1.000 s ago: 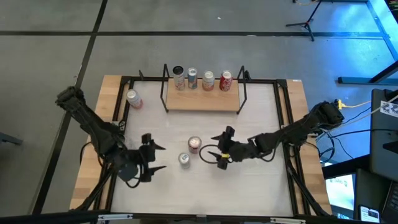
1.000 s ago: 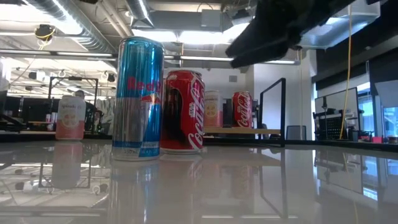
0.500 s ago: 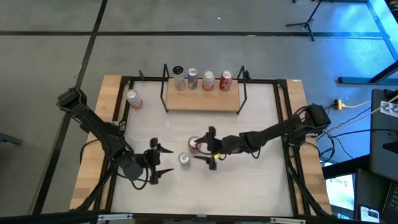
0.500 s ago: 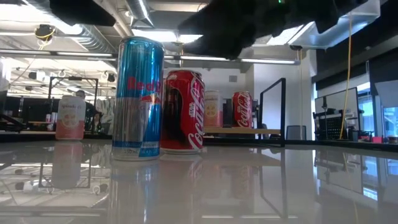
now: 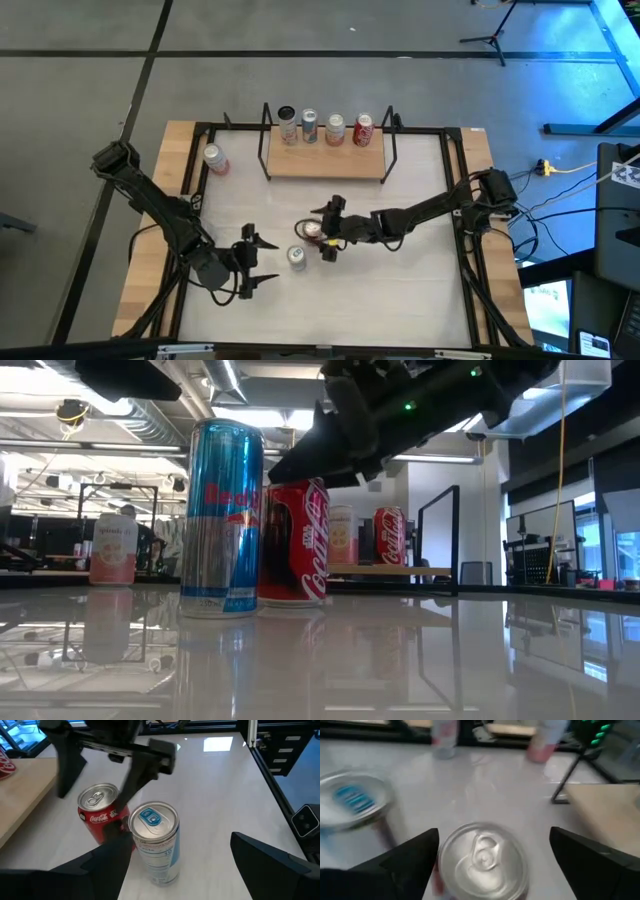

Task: Place canned beverage on shelf
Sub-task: Put the red soda can align with the other red soda can on the shelf

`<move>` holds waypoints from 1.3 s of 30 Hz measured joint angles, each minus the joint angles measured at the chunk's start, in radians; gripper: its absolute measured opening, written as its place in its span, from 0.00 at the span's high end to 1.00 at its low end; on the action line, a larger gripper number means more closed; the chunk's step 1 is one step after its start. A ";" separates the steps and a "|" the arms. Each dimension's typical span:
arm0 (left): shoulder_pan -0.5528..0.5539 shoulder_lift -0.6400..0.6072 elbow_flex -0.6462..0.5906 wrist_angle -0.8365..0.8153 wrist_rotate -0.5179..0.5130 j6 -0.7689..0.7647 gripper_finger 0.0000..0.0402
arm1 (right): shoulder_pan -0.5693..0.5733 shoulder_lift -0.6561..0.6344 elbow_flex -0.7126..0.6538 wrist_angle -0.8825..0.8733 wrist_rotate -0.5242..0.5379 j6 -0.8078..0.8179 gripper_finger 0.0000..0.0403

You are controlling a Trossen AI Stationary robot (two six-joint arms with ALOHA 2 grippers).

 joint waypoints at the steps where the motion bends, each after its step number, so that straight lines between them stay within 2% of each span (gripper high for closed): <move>1: 0.000 0.000 0.000 0.000 0.000 0.000 0.19 | 0.002 0.000 0.000 -0.008 -0.017 0.000 0.07; 18: 0.000 0.000 0.000 -0.001 -0.005 0.001 0.19 | -0.002 -0.001 0.000 -0.059 -0.003 0.054 0.26; 22: 0.000 0.000 0.000 -0.001 -0.005 0.001 0.19 | -0.002 -0.001 0.000 -0.054 0.028 0.108 0.22; 27: 0.000 0.000 0.000 -0.001 -0.005 0.001 0.19 | -0.004 -0.001 -0.001 -0.068 0.006 0.155 0.10; 32: 0.000 0.000 0.000 -0.001 -0.005 0.001 0.19 | -0.004 -0.001 -0.001 -0.056 0.010 0.131 0.02; 39: 0.000 0.000 0.000 -0.001 -0.005 0.002 0.19 | -0.004 0.014 -0.001 -0.041 0.014 0.131 0.07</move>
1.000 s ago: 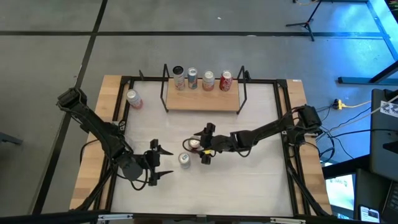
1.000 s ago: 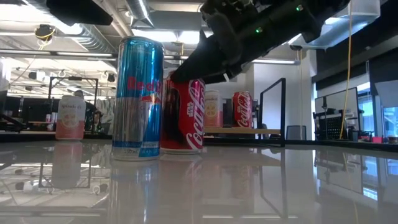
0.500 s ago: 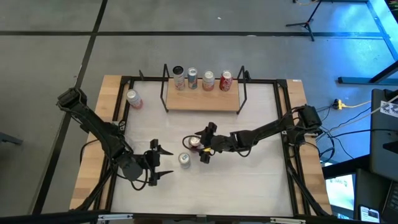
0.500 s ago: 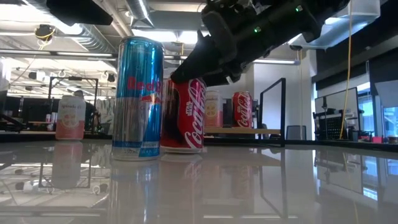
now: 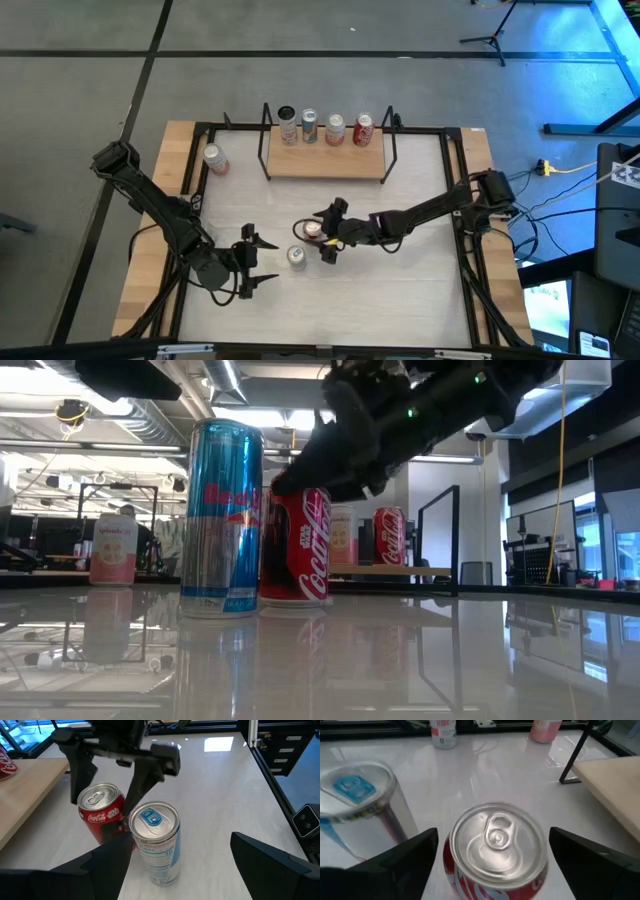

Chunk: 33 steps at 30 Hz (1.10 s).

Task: Place canned beverage on shelf
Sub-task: Put the red soda can align with the other red soda can on the shelf

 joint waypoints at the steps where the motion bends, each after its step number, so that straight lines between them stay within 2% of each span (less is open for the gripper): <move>1: 0.000 0.000 0.000 0.000 0.000 0.000 0.19 | 0.000 0.006 -0.001 -0.005 0.000 0.000 0.09; 10: 0.000 0.000 0.000 0.004 0.000 0.001 0.19 | 0.003 0.047 -0.001 0.047 0.060 -0.056 0.28; 16: 0.000 0.000 0.000 0.006 0.000 0.006 0.19 | 0.003 0.039 -0.001 0.043 0.135 -0.087 0.28; 21: 0.000 0.000 0.000 0.007 0.000 0.006 0.19 | 0.004 -0.025 -0.002 -0.020 0.173 -0.085 0.27; 33: 0.000 0.000 0.000 0.036 0.000 0.006 0.19 | -0.020 -0.279 -0.001 -0.279 0.458 -0.075 0.27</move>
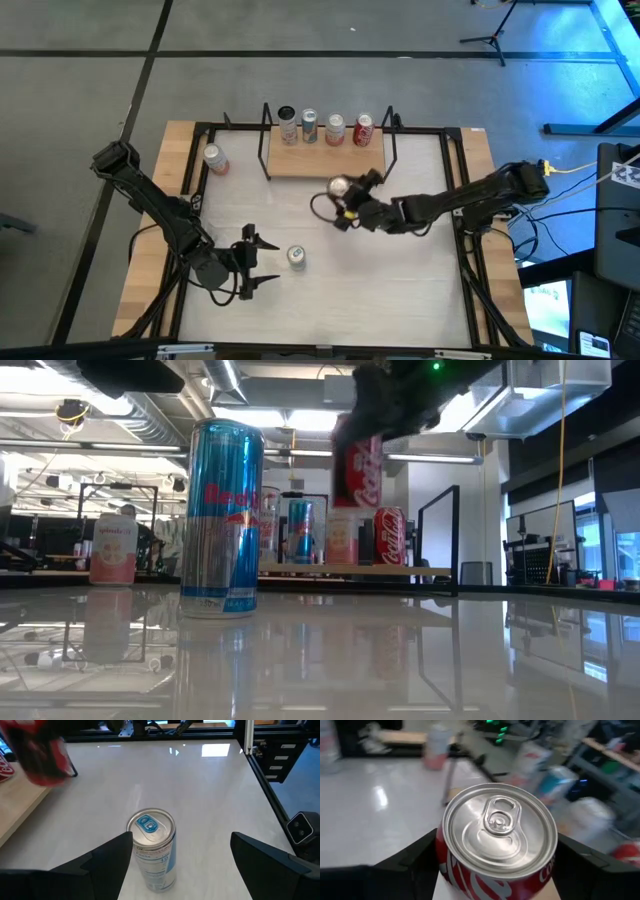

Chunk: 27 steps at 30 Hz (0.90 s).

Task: Place canned beverage on shelf
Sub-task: Put the red soda can align with the other red soda can on the shelf

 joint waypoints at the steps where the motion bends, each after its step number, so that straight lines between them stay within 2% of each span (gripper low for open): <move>1: 0.000 0.000 0.000 0.003 0.000 0.000 0.19 | -0.009 -0.020 0.000 -0.017 0.014 0.003 0.27; 5: 0.000 0.000 0.000 0.011 0.000 0.000 0.19 | -0.058 -0.062 0.001 -0.062 0.041 0.023 0.27; 12: 0.000 0.000 0.000 0.016 0.000 0.000 0.19 | -0.197 -0.059 -0.008 -0.105 0.038 0.109 0.27; 20: 0.000 0.000 0.000 0.016 0.000 0.001 0.19 | -0.354 -0.057 -0.075 -0.106 -0.011 0.217 0.27; 27: 0.000 0.000 0.000 0.017 0.000 0.001 0.19 | -0.412 -0.055 -0.101 -0.090 -0.054 0.267 0.27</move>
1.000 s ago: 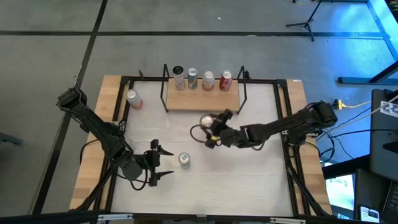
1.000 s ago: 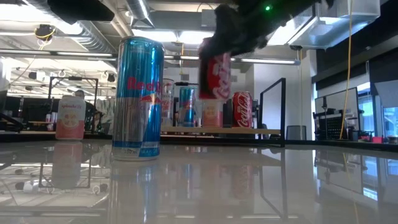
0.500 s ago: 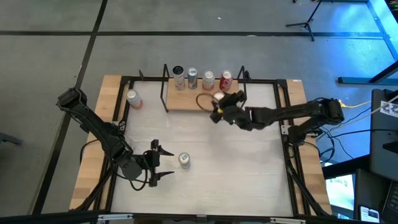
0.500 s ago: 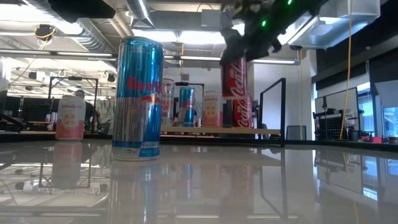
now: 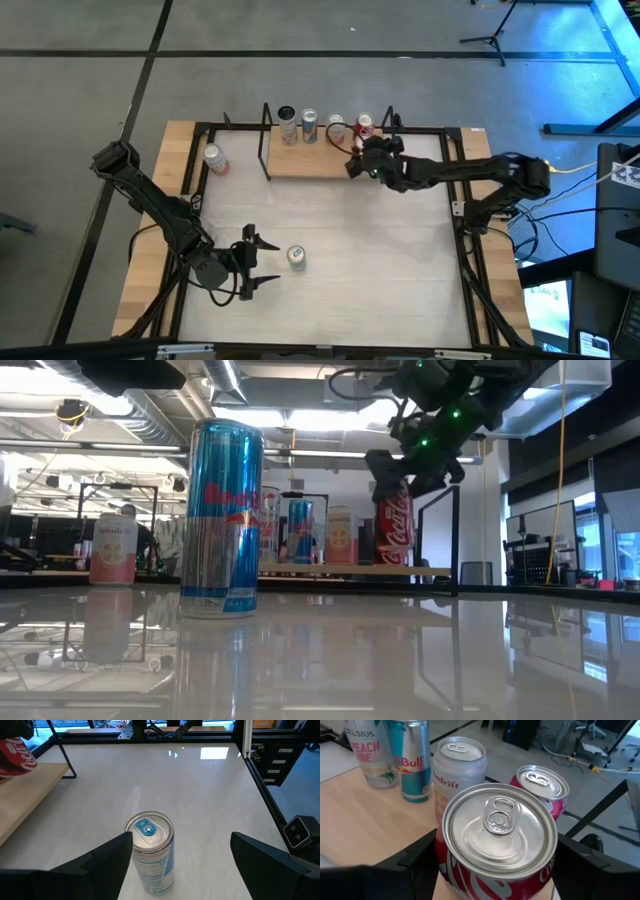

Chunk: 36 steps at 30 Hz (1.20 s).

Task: Place canned beverage on shelf
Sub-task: Put the red soda can align with the other red soda can on the shelf

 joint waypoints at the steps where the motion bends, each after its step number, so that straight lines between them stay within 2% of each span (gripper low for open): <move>1: 0.000 0.000 0.000 0.000 0.000 0.000 0.19 | -0.006 0.005 0.000 0.009 -0.006 0.001 0.27; 13: 0.000 0.000 0.000 0.007 0.000 0.000 0.19 | -0.004 0.067 0.002 0.065 0.000 -0.003 0.27; 30: 0.000 0.000 0.000 0.007 0.000 0.001 0.19 | -0.002 0.074 0.001 0.083 -0.024 -0.009 0.26; 36: 0.000 0.000 0.000 0.007 0.000 0.001 0.19 | 0.020 0.082 -0.005 0.164 -0.109 -0.005 0.27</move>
